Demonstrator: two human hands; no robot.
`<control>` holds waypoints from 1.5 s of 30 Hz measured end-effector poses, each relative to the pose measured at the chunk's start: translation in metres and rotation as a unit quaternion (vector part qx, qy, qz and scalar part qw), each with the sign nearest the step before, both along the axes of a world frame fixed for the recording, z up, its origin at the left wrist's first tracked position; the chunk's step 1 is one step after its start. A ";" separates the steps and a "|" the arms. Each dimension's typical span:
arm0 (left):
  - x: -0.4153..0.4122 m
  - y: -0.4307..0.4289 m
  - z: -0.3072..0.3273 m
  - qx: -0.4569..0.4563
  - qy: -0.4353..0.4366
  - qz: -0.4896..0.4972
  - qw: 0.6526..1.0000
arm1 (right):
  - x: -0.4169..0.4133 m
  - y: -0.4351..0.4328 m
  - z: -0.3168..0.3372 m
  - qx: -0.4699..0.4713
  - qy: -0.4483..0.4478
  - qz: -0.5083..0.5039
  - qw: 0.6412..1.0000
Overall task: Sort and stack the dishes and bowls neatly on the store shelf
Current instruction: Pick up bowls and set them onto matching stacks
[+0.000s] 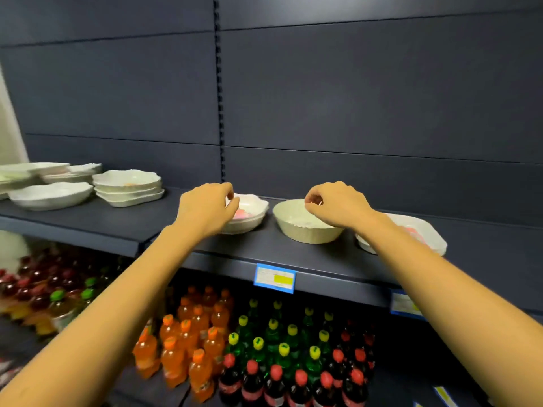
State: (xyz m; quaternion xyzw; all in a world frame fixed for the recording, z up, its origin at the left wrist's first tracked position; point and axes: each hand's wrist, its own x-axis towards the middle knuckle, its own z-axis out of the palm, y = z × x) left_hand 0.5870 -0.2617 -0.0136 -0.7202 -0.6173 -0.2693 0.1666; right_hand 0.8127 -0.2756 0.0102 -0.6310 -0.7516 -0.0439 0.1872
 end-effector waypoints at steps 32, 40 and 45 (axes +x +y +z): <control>-0.379 0.019 -0.018 -0.053 -0.015 0.057 0.997 | -0.388 0.097 -0.021 -0.030 -0.036 0.096 0.994; -0.403 0.099 -0.004 -0.073 0.002 0.039 0.997 | -0.410 0.166 -0.013 -0.019 -0.036 0.033 0.999; -0.416 0.147 0.000 -0.068 0.011 0.026 0.997 | -0.414 0.205 -0.007 -0.008 -0.036 -0.032 0.999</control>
